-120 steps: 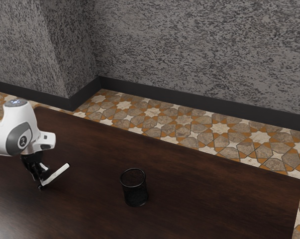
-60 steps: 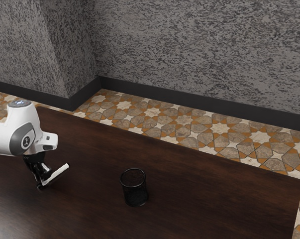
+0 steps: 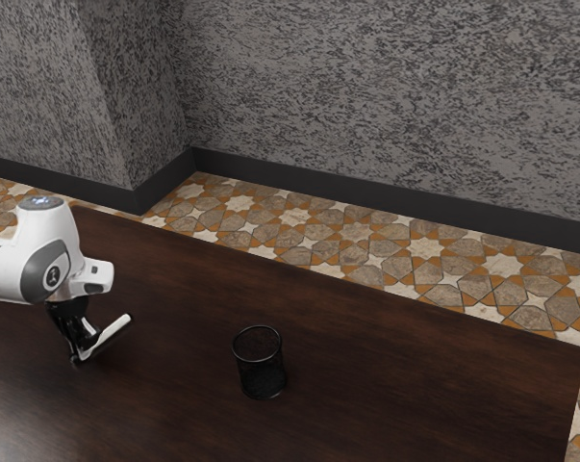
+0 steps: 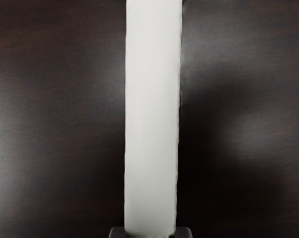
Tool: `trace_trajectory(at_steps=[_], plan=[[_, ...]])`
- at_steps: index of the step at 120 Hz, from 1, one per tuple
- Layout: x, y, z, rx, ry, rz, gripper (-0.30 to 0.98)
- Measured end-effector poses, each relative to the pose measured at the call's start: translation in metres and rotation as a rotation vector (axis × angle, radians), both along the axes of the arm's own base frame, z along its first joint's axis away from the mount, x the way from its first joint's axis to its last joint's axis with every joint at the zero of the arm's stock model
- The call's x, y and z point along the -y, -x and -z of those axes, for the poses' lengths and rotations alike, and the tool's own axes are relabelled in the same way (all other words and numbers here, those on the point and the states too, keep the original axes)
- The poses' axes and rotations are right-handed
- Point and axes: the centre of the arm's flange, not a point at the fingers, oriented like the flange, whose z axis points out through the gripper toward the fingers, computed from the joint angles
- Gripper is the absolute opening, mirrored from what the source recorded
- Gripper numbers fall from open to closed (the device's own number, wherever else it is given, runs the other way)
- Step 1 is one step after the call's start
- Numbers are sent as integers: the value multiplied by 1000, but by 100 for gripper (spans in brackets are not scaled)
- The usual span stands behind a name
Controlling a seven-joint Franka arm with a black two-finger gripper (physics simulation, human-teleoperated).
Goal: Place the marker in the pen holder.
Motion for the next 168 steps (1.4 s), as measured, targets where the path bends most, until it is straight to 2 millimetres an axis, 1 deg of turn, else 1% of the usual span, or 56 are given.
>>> trace_trajectory(at_steps=[18, 36, 45, 52, 71, 79, 85, 91, 101, 122, 138, 149, 168], plan=[[3, -3, -3, 7, -5, 7, -5], [8, -6, -8, 19, -7, 11, -7], [13, -14, -21, 31, -7, 20, -8], [23, -21, -35, 48, -3, 38, -8], [59, -38, -71, 93, 11, 103, -9], [77, -41, -103, 144, 25, 136, -9], [90, -41, -121, 170, 35, 159, -9], [106, -40, -139, 191, 46, 188, -9], [142, -39, -158, 202, 57, 255, -9], [212, -27, -178, 171, 52, 374, -9], [256, -17, -182, 139, 43, 436, -9], [275, -15, -186, 133, 44, 452, -9], [294, -26, -195, 140, 43, 458, -9]])
